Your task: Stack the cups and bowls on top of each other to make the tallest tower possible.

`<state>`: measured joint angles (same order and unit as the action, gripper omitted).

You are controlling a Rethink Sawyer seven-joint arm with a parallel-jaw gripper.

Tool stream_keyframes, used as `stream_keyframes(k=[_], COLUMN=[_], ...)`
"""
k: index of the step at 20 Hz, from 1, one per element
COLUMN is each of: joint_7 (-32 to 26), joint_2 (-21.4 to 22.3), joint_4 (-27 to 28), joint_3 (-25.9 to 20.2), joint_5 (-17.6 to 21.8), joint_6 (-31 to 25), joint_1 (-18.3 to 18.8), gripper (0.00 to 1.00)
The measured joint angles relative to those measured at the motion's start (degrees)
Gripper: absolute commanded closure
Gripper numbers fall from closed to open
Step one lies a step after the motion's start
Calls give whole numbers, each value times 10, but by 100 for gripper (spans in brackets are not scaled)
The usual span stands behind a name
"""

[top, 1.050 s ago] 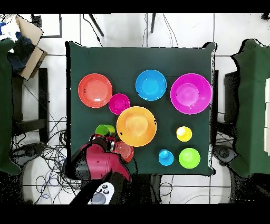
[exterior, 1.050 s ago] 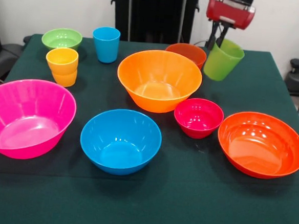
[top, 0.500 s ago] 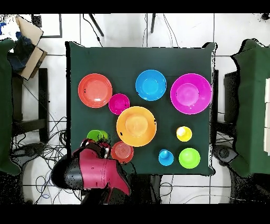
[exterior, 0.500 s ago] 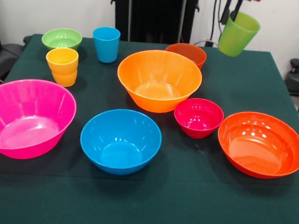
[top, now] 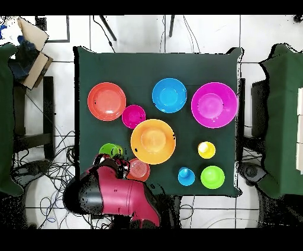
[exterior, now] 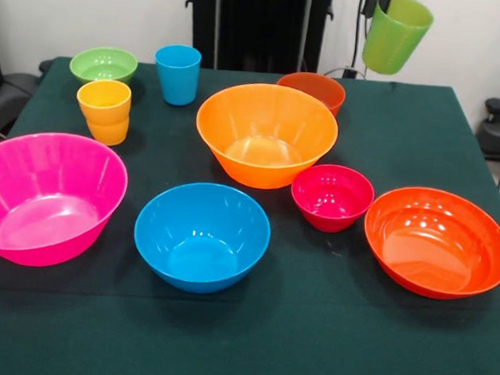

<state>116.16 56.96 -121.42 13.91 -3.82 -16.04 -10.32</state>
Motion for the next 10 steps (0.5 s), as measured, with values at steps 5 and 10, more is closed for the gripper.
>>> stream_keyframes(k=[5,10], joint_7=[0,0], joint_2=[15,15], joint_4=[-10,-11], joint_3=[-21,-37], joint_5=[10,34], joint_6=[0,0], joint_1=[47,81], gripper=[100,100])
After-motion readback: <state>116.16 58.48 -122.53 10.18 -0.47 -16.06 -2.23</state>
